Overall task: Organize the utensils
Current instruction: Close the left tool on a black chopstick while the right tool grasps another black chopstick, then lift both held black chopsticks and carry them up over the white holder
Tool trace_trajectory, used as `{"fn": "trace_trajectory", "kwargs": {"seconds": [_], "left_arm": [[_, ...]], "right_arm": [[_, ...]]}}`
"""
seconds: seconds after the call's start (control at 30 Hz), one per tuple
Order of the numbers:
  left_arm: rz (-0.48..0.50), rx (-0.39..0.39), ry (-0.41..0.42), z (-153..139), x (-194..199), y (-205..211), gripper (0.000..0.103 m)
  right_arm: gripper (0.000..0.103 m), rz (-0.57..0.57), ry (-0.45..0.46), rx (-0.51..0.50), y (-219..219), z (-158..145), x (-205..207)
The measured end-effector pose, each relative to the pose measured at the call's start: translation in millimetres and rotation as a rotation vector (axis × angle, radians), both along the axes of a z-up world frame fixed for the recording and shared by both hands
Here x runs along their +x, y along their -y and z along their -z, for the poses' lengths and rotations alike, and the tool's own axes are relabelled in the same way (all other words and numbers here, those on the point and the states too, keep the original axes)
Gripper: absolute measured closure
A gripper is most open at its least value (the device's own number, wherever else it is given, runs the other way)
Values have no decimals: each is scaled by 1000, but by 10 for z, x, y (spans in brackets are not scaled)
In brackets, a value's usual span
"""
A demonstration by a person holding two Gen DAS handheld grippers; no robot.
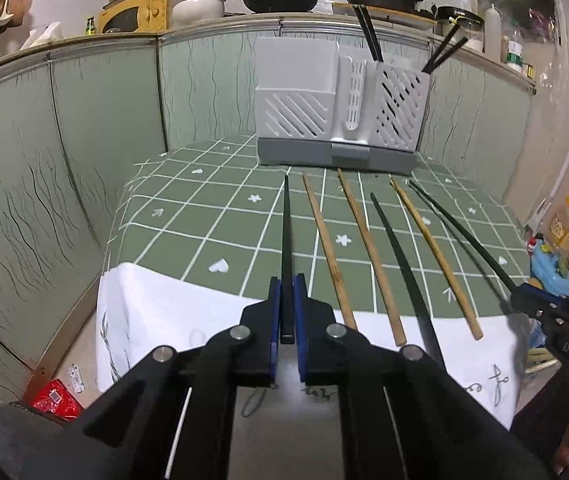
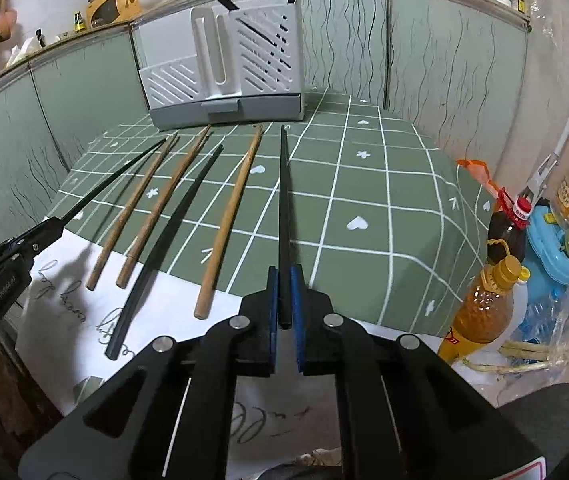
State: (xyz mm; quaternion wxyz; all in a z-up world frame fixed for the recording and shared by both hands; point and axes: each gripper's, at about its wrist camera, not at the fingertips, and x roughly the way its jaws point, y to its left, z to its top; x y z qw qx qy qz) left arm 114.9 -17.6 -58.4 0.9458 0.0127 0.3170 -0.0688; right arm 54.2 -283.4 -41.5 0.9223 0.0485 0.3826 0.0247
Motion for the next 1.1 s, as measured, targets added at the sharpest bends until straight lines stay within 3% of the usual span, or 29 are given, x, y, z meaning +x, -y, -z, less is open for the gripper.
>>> {"fn": "trace_trajectory", "kwargs": {"seconds": [0.27, 1.1], "left_arm": [[43, -30, -16, -218, 25, -131, 95], [121, -25, 93, -1099, 187, -246, 95]], "right_arm": [[97, -34, 24, -9, 137, -310, -42], [97, -126, 141, 22, 352, -1106, 239]]}}
